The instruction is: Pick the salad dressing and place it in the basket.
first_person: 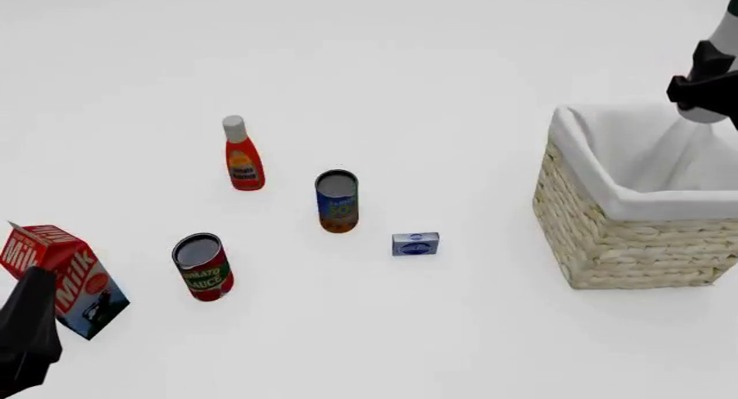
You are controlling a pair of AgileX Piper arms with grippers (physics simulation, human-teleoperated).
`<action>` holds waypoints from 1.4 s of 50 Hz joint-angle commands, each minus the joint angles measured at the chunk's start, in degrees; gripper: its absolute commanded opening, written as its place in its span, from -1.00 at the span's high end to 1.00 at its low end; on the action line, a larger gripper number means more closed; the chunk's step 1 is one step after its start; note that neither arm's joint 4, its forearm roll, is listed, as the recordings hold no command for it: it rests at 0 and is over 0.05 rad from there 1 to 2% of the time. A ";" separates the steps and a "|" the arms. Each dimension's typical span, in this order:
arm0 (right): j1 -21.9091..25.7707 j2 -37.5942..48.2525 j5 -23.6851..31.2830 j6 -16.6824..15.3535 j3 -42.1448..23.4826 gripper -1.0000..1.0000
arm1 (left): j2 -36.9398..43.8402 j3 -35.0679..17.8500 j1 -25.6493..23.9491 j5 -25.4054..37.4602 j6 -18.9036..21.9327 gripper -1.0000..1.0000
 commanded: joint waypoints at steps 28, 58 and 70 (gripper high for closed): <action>-3.03 5.48 -1.29 -0.41 -0.68 1.00 | 0.05 -0.02 -1.27 0.89 13.74 -1.00; -2.54 15.94 -5.78 -0.30 -3.60 1.00 | 0.03 -0.01 -0.48 1.59 13.81 -1.00; -2.53 17.39 -5.79 0.18 -4.00 1.00 | 0.03 -0.01 -0.18 1.75 13.81 -1.00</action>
